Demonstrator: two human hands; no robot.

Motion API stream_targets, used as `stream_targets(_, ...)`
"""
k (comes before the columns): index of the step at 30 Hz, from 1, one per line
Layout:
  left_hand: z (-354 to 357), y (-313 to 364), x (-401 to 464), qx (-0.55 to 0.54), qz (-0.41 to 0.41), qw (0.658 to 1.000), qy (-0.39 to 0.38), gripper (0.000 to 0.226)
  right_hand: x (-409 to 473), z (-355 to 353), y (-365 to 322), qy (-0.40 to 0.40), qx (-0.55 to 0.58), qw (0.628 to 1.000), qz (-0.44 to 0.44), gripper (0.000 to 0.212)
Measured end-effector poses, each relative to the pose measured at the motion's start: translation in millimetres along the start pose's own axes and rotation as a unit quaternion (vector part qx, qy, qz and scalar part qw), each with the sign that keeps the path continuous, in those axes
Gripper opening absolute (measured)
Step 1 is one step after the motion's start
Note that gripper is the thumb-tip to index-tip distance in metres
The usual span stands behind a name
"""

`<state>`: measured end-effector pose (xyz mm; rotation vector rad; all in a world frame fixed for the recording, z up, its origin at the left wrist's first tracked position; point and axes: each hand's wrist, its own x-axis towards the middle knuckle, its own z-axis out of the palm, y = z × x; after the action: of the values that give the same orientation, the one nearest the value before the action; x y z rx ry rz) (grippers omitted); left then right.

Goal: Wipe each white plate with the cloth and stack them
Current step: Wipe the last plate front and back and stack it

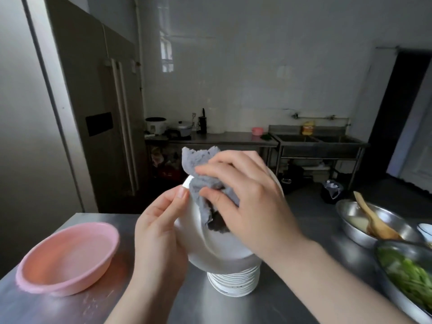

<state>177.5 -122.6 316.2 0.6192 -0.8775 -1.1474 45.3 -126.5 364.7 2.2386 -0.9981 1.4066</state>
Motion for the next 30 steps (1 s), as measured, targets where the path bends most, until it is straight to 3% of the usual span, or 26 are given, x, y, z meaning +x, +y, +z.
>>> stream_targets(7, -3, 1, 8, -0.043, -0.045, 0.997, 0.055, 0.043, -2, -17, 36, 0.017, 0.083, 0.983, 0.164, 0.02)
stream_targets(12, 4, -4, 10, -0.101, -0.066, 0.989, 0.087, 0.041, -35, -10, 49, 0.12, 0.119, 0.948, 0.27, 0.022)
stream_targets(17, 9, -10, 13, -0.173, -0.103, 0.975, 0.096, 0.027, -38, -15, 64, 0.122, 0.114, 0.951, 0.26, 0.022)
stream_targets(19, 13, -7, 13, -0.202, -0.105, 0.967, 0.111, 0.026, -51, -11, 61, 0.163, 0.108, 0.943, 0.27, 0.02)
stream_targets(21, 20, -6, 14, -0.221, -0.105, 0.962, 0.12, 0.025, -72, 5, 45, 0.197, 0.095, 0.944, 0.249, 0.02)
stream_targets(25, 27, -9, 13, -0.248, -0.122, 0.953, 0.123, 0.026, -98, 19, 35, 0.174, 0.073, 0.966, 0.178, 0.022)
stream_targets(28, 27, -13, 14, -0.258, -0.145, 0.947, 0.122, 0.026, -94, 14, 39, 0.224, 0.081, 0.946, 0.218, 0.021)
stream_targets(30, 28, -15, 14, -0.245, -0.158, 0.949, 0.121, 0.029, -93, 19, 30, 0.213, 0.066, 0.956, 0.19, 0.022)
